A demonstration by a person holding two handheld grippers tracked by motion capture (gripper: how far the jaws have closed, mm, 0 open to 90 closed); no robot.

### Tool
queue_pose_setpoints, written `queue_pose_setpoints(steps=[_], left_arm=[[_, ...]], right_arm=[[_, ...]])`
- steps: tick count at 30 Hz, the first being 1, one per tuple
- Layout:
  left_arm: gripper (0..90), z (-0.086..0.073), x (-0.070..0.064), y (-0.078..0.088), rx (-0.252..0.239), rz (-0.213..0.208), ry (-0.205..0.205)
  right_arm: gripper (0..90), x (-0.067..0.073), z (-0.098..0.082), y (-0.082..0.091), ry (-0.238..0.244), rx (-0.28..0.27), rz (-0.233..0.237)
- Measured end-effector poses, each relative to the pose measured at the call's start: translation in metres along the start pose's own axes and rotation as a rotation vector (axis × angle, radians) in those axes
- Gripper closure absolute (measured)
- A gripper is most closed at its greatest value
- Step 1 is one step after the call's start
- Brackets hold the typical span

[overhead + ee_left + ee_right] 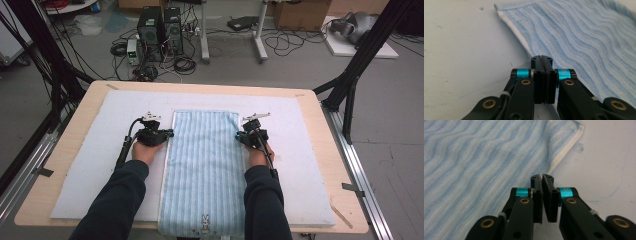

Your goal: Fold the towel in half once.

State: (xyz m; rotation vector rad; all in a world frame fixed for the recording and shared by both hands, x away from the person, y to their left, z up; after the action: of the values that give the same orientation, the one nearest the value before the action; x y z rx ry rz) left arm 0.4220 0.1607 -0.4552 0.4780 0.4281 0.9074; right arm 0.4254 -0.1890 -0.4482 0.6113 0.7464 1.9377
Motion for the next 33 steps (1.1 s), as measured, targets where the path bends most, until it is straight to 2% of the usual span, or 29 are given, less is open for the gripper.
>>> queue_pose_setpoints(steps=[3, 9, 14, 17, 19, 21, 24, 27, 30, 31, 32, 33], left_arm=[[88.4, 0.003, -0.002, 0.005, -0.025, -0.015, 0.003], [88.4, 0.008, -0.004, 0.019, -0.055, -0.043, 0.018], [88.4, 0.010, -0.011, 0.033, -0.078, -0.071, 0.009], [88.4, 0.005, -0.016, 0.042, -0.092, -0.086, 0.016], [88.4, 0.003, -0.021, 0.047, -0.090, -0.098, 0.004], [88.4, 0.000, -0.026, 0.054, -0.110, -0.113, 0.001], [88.4, -0.004, -0.031, 0.061, -0.107, -0.114, -0.019], [88.4, -0.011, -0.034, 0.067, -0.100, -0.124, -0.012], [88.4, -0.018, -0.038, 0.076, -0.091, -0.135, -0.026], [88.4, -0.020, -0.040, 0.079, -0.076, -0.136, -0.053], [88.4, -0.020, -0.042, 0.082, -0.073, -0.141, -0.063], [88.4, -0.022, -0.044, 0.084, -0.081, -0.146, -0.060]], right_arm=[[87.7, 0.000, 0.000, 0.004, 0.010, 0.003, 0.006], [87.6, 0.003, -0.003, 0.021, 0.031, -0.049, 0.028], [87.5, 0.006, -0.007, 0.037, 0.016, -0.086, 0.058], [87.1, 0.008, -0.014, 0.045, 0.013, -0.115, 0.075], [87.1, 0.010, -0.021, 0.051, 0.006, -0.134, 0.093], [86.7, 0.012, -0.028, 0.055, 0.011, -0.136, 0.096], [86.7, 0.015, -0.037, 0.062, 0.011, -0.146, 0.101], [86.6, 0.017, -0.042, 0.071, 0.013, -0.156, 0.108], [86.5, 0.021, -0.049, 0.079, 0.015, -0.171, 0.121], [86.5, 0.022, -0.051, 0.081, 0.019, -0.170, 0.123], [86.6, 0.024, -0.054, 0.084, 0.029, -0.170, 0.121], [86.5, 0.026, -0.057, 0.086, 0.036, -0.171, 0.123]])
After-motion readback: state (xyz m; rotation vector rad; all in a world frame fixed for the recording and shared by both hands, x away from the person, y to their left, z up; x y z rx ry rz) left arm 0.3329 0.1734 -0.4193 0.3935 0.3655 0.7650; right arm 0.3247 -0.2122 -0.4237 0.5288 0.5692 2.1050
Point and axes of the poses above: each handheld gripper's, and its own axes: y roughly backward along the jaws, z roughly out of its top, x roughly to its left, the point moved 1 cm from there along -y, roughly forward along the jaws, and after that the axes turned 4 degrees about -y, right-handed, at the moved point
